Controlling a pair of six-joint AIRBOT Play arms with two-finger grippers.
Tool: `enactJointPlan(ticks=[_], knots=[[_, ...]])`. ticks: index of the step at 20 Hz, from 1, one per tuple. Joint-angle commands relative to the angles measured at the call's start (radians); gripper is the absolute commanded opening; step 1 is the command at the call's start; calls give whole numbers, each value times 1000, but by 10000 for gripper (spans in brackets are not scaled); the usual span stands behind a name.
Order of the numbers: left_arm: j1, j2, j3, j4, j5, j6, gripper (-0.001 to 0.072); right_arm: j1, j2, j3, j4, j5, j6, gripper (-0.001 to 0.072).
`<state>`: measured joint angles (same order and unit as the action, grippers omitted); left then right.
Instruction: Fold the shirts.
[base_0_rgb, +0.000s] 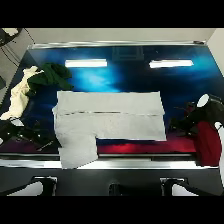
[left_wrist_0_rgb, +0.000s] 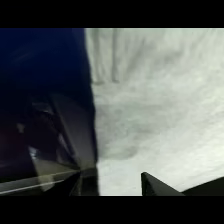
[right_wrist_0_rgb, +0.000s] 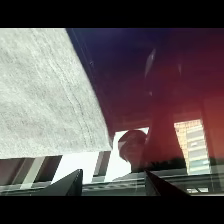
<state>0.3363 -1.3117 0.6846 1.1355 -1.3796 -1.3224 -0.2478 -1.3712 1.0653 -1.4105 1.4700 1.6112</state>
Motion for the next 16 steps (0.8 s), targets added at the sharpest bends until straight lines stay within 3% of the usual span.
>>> enactJointPlan(ticks=[1,3,4,6,9,14,15,16], knots=[[-10,16,-75,-48,114,13,435,-1,21,-40,7,-27,-2,482],[-24,15,-75,-49,148,-6,298,-1,28,-76,28,-55,-3,487],[-32,15,-74,-49,159,-13,288,-1,28,-100,53,-76,-3,519],[-45,16,-74,-49,163,-12,31,-1,28,-141,113,-137,-13,521],[-45,16,-74,-48,166,-8,29,2,19,-183,183,-234,-11,512],[-45,16,-74,-48,166,-8,29,2,-37,-195,193,-260,-11,501],[-45,16,-74,-50,166,-8,29,2,-44,-195,203,-266,-6,490],[-45,16,-74,-55,166,-7,29,2,-50,-195,214,-268,-6,419]])
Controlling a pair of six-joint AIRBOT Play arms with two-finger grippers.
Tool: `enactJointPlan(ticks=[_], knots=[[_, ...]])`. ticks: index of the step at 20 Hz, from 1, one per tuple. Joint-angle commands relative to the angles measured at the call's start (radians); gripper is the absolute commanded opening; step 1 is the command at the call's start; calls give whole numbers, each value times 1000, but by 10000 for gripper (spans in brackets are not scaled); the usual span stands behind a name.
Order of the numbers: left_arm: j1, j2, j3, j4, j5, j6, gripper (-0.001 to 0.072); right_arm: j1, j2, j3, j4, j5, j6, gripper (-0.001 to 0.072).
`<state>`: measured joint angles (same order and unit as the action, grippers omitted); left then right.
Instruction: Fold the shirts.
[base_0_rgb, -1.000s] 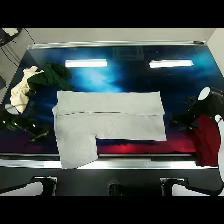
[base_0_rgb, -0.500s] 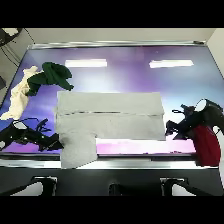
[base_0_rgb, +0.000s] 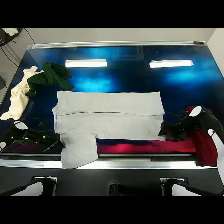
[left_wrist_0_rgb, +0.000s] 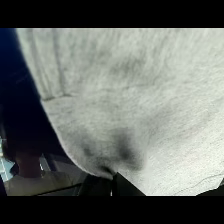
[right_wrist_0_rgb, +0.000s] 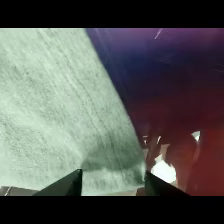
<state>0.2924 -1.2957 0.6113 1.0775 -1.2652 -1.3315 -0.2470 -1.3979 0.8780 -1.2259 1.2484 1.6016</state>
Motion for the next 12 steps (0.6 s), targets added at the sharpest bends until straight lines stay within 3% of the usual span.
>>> enactJointPlan(ticks=[1,2,3,4,8,12], knots=[[-1,0,2,3,51,3,29,1,-29,-8,31,-48,14,342],[-1,1,2,2,51,9,29,1,-33,-8,31,-50,26,243],[-1,2,2,2,51,9,29,1,-35,-8,31,-51,35,94],[-1,2,3,2,51,9,29,1,-35,-8,33,-54,36,51],[0,19,76,-25,14,24,28,1,-5,42,54,-48,-47,48],[-1,51,311,-63,-5,1,26,10,16,230,69,-27,-51,47]])
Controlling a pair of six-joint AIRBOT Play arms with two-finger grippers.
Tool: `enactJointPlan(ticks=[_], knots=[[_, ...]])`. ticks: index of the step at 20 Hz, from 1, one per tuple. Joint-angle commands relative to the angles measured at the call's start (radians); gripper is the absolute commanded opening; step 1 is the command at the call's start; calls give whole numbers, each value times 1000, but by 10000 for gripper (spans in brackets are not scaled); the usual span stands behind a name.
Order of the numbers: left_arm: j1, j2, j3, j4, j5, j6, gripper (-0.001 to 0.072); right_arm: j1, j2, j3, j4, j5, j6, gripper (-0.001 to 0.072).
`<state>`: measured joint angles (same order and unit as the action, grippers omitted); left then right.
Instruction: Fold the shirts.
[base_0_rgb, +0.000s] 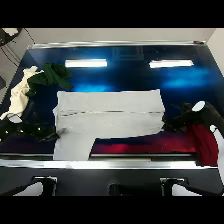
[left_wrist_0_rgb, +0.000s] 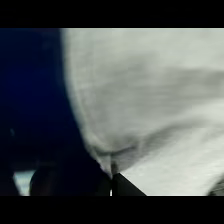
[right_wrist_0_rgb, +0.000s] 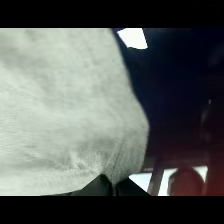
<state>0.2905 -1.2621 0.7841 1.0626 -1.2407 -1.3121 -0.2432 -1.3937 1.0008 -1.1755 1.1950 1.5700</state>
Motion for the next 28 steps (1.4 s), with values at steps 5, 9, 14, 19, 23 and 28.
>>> enactJointPlan(ticks=[5,9,14,19,23,28], knots=[[1,-115,463,-130,-10,-30,25,76,-130,399,-56,-53,19,48],[-7,-324,708,-166,19,-120,26,78,-307,608,-27,-90,85,49],[-66,-531,771,-180,27,-129,27,90,-434,621,8,-127,141,52],[-84,-583,774,-192,26,-136,355,86,-481,623,22,-127,151,317],[-48,-546,837,-192,-84,-89,415,-9,-410,623,45,-87,34,665],[-72,-429,839,-208,-94,-91,415,-66,-504,623,204,-6,16,715]])
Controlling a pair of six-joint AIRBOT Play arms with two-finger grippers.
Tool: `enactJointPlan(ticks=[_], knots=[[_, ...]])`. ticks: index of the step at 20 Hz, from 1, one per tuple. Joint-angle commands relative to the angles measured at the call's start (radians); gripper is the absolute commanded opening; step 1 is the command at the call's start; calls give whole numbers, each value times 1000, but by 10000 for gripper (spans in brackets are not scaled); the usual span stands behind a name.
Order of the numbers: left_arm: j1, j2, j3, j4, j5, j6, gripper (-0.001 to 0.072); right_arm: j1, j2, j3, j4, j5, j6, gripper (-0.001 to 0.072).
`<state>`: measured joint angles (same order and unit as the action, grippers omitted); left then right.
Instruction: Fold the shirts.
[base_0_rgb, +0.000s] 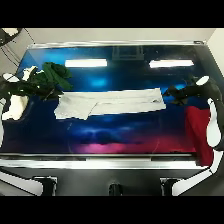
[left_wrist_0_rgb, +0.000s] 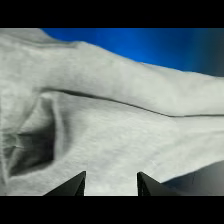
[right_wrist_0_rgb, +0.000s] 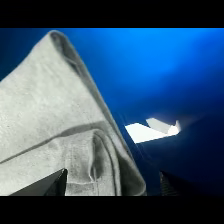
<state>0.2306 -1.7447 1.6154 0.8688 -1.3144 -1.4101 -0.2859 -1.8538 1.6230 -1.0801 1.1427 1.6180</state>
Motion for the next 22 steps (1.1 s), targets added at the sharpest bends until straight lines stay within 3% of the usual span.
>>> enactJointPlan(ticks=[1,5,6,7,8,10,11,12,13,18,22], knots=[[-23,81,8,-27,-24,7,415,-20,-68,1,161,43,-53,716],[-67,195,8,-54,-29,8,415,22,-136,1,237,35,-47,690],[-79,216,8,-55,-29,8,415,32,-138,1,237,39,-48,526],[-94,232,8,-55,-29,8,415,35,-135,1,237,33,-48,200],[-114,240,8,-55,-29,8,409,35,-123,1,270,39,-50,48],[-170,238,-1,-54,-20,8,384,33,-64,1,328,45,-126,49],[-214,237,-24,-54,1,13,286,33,-17,1,336,54,-143,49],[-266,237,-57,-55,34,37,112,33,43,1,336,79,-150,48],[-321,236,-96,-54,78,57,30,35,109,1,335,122,-150,48],[-618,141,-217,-80,383,-15,29,94,425,1,226,291,-120,48],[-735,9,-193,-310,518,-16,28,198,610,1,130,377,-33,49]])
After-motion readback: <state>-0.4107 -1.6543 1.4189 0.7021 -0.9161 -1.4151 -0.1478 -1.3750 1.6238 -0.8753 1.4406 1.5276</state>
